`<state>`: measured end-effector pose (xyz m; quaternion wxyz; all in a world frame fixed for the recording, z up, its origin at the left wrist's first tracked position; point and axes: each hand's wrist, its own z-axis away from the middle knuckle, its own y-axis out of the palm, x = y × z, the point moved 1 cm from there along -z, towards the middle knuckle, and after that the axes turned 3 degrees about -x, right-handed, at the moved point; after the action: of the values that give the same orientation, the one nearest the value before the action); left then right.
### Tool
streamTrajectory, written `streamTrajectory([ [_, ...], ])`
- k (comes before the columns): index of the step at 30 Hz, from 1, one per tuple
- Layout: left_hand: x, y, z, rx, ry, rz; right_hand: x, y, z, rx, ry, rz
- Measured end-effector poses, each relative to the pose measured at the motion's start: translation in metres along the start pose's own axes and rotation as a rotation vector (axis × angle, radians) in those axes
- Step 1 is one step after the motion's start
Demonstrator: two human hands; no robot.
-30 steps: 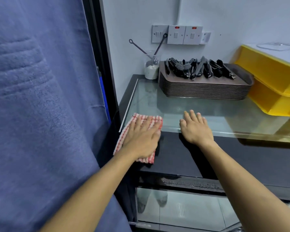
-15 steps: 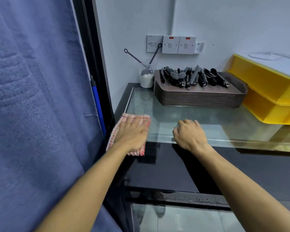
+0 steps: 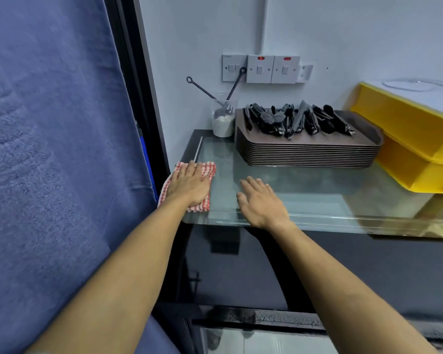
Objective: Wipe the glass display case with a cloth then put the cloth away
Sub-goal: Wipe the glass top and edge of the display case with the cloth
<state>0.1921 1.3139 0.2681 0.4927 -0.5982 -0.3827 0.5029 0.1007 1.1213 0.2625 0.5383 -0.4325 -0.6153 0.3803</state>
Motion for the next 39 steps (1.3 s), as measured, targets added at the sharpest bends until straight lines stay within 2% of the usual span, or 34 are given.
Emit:
streamTrajectory([
  [5,-0.004,-0.006,-0.017,0.006,-0.03,0.028,0.0,0.001,-0.001,0.027,-0.037,0.044],
  [8,-0.012,0.008,0.009,0.005,0.063,0.043,0.001,0.003,-0.003,0.015,-0.123,0.04],
  [12,-0.007,0.011,0.014,0.031,0.117,0.03,0.0,0.003,-0.007,0.112,-0.152,0.046],
  [18,0.005,0.006,-0.044,0.035,0.132,-0.023,0.002,-0.001,-0.01,0.177,-0.206,0.14],
  [23,0.004,0.003,-0.087,0.022,0.088,-0.013,-0.001,-0.009,-0.026,0.085,-0.358,0.162],
  [25,0.005,0.004,-0.107,0.017,0.1,-0.021,-0.004,-0.001,-0.028,0.116,-0.357,0.085],
  [33,-0.006,0.009,-0.17,-0.003,0.039,-0.003,-0.007,0.003,-0.032,0.18,-0.348,0.097],
  [37,-0.026,0.031,-0.156,0.034,0.289,-0.049,-0.007,0.002,-0.032,0.183,-0.363,0.106],
  [39,-0.015,0.029,-0.16,0.043,0.328,-0.056,-0.005,0.001,-0.031,0.182,-0.367,0.119],
])
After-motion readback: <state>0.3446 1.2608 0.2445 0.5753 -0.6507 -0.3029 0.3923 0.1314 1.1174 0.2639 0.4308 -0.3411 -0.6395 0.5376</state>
